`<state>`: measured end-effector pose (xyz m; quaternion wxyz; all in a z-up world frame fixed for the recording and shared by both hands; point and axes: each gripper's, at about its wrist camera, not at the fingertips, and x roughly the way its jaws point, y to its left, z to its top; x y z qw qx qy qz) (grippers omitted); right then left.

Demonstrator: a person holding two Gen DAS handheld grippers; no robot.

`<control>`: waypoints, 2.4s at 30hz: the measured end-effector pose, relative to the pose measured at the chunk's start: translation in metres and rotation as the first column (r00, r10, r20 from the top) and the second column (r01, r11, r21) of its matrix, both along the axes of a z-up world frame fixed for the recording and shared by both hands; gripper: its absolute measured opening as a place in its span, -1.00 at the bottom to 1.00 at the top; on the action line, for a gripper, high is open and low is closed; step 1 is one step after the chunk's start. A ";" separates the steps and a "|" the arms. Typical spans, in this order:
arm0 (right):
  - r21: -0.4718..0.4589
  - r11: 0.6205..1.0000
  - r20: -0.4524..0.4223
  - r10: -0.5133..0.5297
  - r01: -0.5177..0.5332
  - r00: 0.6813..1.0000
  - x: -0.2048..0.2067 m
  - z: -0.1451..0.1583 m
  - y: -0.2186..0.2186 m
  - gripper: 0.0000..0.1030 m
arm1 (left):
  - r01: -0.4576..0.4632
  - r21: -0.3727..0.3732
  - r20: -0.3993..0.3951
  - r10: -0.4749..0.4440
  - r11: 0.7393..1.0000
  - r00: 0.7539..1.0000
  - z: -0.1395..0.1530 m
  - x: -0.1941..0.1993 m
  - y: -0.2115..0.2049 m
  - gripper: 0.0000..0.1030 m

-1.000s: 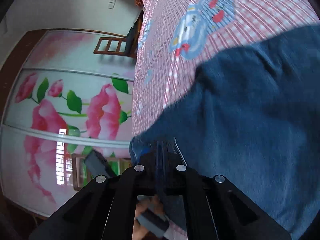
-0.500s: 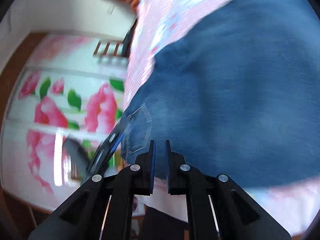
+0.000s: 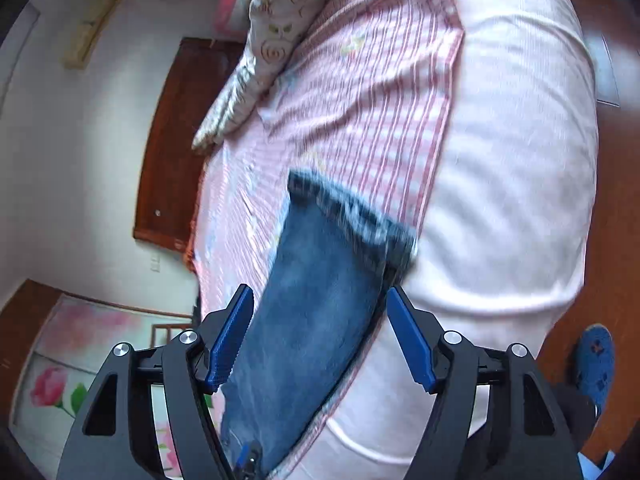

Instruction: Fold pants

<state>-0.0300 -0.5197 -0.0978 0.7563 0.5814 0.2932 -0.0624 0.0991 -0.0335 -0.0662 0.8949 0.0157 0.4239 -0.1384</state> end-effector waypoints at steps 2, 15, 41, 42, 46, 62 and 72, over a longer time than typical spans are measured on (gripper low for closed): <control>-0.056 0.998 0.000 -0.016 0.016 1.000 0.001 0.005 -0.010 0.34 | 0.003 -0.011 -0.003 -0.003 1.000 1.000 0.001 -0.001 0.003 0.95; -0.015 0.998 0.095 0.064 -0.063 0.993 0.011 -0.017 -0.022 0.34 | 0.001 -0.008 0.020 0.000 1.000 1.000 -0.001 0.003 0.001 0.95; 0.037 0.997 -0.027 0.069 -0.068 0.997 0.027 -0.031 0.008 -0.84 | -0.001 -0.039 0.035 0.002 0.999 0.999 -0.001 0.000 0.006 0.96; 0.027 0.997 -0.041 0.073 -0.072 0.996 0.029 -0.032 0.010 -0.90 | -0.001 -0.042 0.035 0.002 0.999 0.999 -0.001 -0.001 0.006 0.96; -0.021 0.999 -0.029 0.044 -0.045 0.999 0.027 -0.013 0.017 -0.93 | 0.000 -0.062 0.039 0.002 0.998 0.999 -0.001 -0.001 0.009 0.96; -0.510 0.734 0.062 0.552 -0.449 0.832 0.109 0.150 0.231 -0.93 | -0.056 -0.151 0.060 0.066 0.987 0.996 0.018 -0.016 0.043 0.96; -0.515 0.375 -0.315 0.753 -0.771 0.577 0.130 0.019 0.395 -0.93 | -0.218 -0.175 0.061 0.232 0.960 0.971 0.005 -0.033 0.130 0.96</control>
